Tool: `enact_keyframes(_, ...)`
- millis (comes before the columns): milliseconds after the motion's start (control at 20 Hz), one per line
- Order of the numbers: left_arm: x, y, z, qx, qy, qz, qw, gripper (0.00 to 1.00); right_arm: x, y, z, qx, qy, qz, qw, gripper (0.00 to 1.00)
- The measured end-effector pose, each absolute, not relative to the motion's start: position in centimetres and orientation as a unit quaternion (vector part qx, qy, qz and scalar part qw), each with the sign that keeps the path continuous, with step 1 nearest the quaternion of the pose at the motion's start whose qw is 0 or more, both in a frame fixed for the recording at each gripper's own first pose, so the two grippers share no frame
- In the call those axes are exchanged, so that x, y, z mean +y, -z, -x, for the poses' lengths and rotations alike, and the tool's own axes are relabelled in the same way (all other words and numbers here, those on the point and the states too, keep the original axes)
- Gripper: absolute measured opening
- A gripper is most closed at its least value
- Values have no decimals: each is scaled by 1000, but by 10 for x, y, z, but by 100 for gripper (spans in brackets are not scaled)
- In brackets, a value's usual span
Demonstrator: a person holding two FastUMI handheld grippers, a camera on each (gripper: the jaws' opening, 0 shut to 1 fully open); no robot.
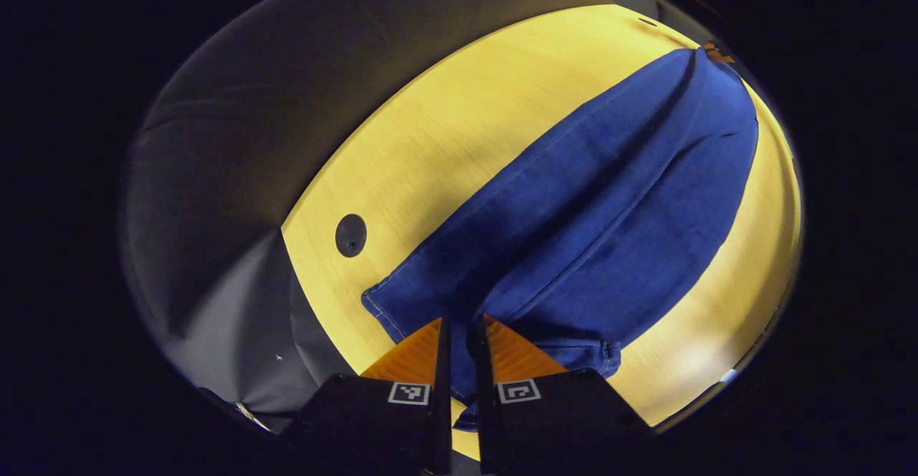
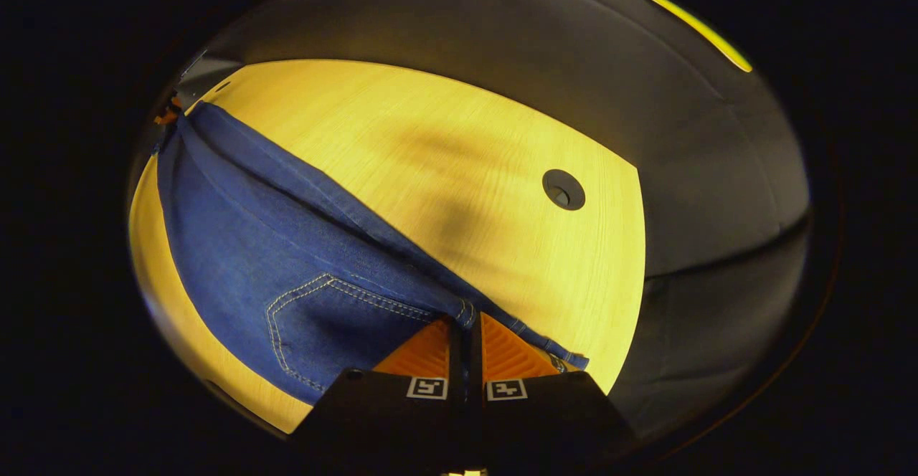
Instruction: Grasp the waist and the cuffs of the jeans and fold them to make the two legs overlap; first hold the waist and fold one-third of the jeans toward the cuffs, then hold the cuffs and fold the remaining one-third in the same direction to finish folding.
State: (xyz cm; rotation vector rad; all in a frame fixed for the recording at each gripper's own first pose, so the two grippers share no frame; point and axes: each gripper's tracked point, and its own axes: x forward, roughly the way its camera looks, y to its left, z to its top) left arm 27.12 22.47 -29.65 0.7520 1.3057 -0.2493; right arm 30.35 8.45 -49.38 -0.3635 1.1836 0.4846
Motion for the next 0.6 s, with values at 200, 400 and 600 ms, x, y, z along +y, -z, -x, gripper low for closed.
enact_keyframes(200, 242, 282, -283, 573, 62, -381, 723, 21, 82, 497, -305, 554, -222, 168, 785, 5)
enact_keyframes(400, 254, 274, -257, 582, 2, -390, 713, 23, 82, 495, -306, 541, -222, 180, 791, 5)
enact_keyframes(600, 230, 238, -261, 499, -27, -353, 791, 34, 84, 472, -322, 514, -200, 169, 817, 6)
